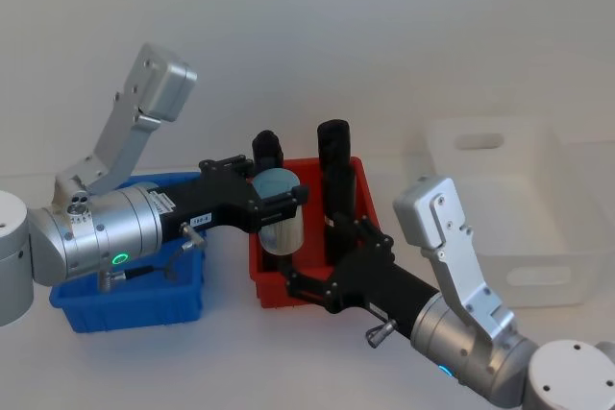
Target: Pick the cotton swabs from the blue box and place them into the white box.
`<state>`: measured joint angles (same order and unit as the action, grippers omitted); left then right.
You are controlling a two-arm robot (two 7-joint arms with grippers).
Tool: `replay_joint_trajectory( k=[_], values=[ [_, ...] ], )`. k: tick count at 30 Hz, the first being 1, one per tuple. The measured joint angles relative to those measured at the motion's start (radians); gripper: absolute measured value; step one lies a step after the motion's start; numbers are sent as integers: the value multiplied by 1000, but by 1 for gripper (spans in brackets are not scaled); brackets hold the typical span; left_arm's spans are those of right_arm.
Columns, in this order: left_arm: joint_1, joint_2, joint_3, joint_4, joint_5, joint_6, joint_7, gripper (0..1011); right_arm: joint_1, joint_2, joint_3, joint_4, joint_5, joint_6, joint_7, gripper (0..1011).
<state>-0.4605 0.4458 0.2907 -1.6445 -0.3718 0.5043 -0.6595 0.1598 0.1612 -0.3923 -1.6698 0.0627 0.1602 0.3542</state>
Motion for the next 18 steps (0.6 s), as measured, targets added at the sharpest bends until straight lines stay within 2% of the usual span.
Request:
replay_joint_trajectory(
  k=[18],
  values=[
    [0, 0, 0, 0, 0, 0, 0, 659, 22, -61, -38, 46, -49, 7, -92, 1001]
  ],
)
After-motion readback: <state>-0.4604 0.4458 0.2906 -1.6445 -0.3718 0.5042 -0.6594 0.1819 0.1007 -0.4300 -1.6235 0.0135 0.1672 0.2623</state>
